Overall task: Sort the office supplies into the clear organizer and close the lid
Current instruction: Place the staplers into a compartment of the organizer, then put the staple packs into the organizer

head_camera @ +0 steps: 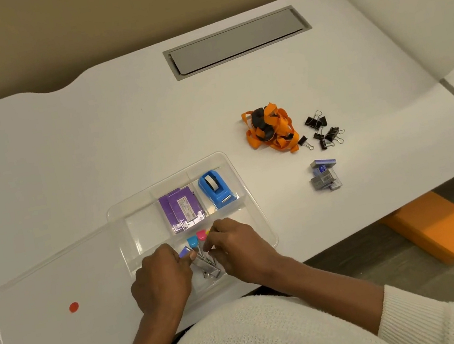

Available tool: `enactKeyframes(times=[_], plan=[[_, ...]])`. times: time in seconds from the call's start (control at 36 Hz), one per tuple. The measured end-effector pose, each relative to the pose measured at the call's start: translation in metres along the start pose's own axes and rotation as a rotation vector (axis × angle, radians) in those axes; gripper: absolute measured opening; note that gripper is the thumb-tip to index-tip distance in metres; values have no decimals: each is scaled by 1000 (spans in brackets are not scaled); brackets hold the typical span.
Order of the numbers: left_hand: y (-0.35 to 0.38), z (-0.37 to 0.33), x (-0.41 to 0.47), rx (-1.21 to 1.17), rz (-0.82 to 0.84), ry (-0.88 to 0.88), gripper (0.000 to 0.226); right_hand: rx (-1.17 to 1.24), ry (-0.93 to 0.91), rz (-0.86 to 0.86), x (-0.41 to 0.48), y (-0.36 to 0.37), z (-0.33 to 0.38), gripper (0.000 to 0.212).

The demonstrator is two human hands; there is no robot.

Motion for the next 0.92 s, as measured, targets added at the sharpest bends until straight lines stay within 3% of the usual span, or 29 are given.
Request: enactKeyframes(times=[0.17,0.36,0.47,0.58,0.69,0.92], plan=[[-19,-27,-6,264,-11,98,30,141,160,-232,-17,-63,-40,14],[-42,-100,-3,149,-69,309,46,58,489,-546,-49,-135,-131,14],[-34,-168,9,122,-85,504,47,-82,726,-670,-78,-159,-185,35],[-10,-245,19,106,-47,710,40,-135,990,-626,-98,-161,-237,69],[19,-317,18,98,14,946,31,-138,1121,-519,-104,-148,-270,90],[46,-394,25,119,5,1119,57,-162,1098,-510,-92,-140,-279,79]])
Point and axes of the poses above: each hand's wrist, its own x-axis towards the middle knuckle, its own y-axis out of the palm, z = x × y, the point moved 10 cm from there along x, towards the middle knuckle, and after that the axes turned 3 degrees about y, right-handed, at the moved point
